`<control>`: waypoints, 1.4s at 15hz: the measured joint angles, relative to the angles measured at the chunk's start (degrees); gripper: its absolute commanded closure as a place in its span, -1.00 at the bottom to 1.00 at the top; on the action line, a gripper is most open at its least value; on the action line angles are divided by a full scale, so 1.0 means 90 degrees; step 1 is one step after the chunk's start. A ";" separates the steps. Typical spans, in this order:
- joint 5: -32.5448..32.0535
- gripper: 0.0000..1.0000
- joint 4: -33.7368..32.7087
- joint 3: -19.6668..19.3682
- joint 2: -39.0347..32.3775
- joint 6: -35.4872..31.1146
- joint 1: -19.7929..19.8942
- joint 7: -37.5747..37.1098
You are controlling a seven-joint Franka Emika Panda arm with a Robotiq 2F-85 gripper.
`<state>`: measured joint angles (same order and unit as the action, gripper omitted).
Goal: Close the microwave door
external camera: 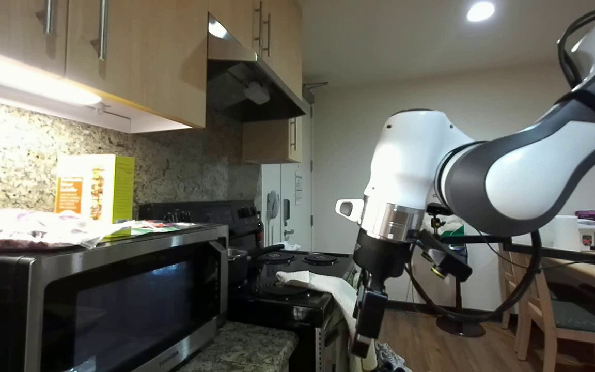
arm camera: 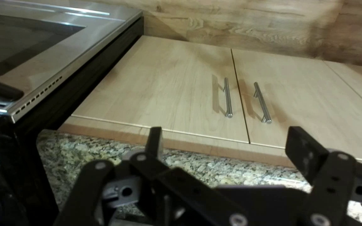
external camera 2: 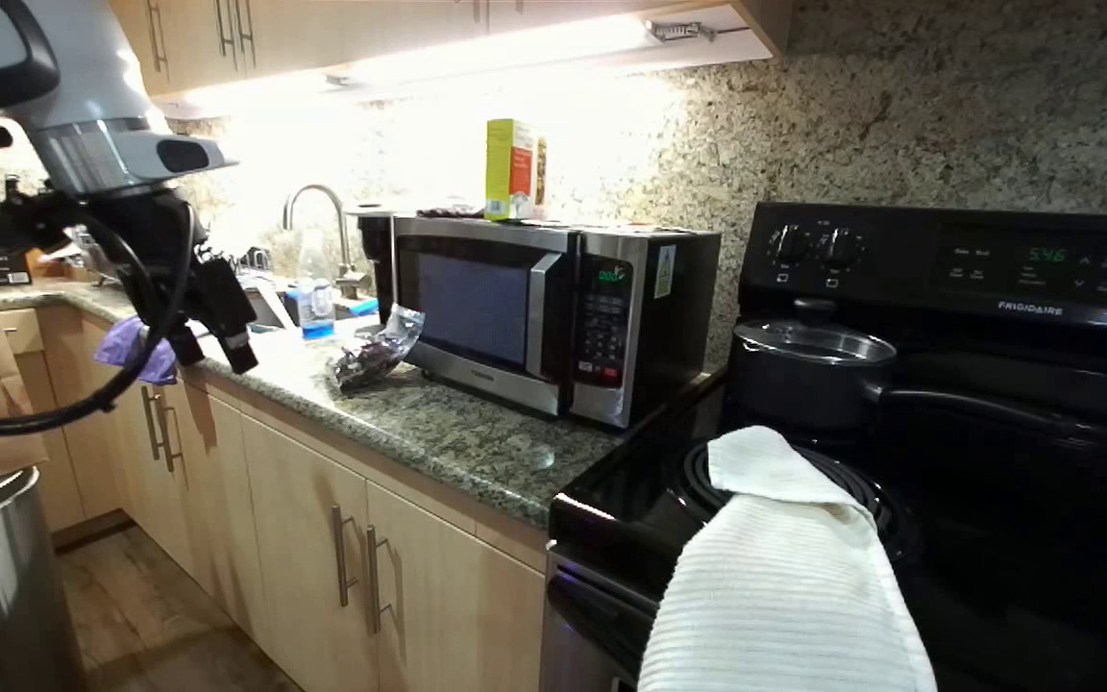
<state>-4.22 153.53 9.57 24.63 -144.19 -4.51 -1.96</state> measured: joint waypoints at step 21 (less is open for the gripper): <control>-0.5939 -1.00 -0.2063 0.0314 -0.2141 -0.3295 0.2205 -0.3967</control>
<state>-57.68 134.97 12.39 5.36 -173.84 15.34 -37.66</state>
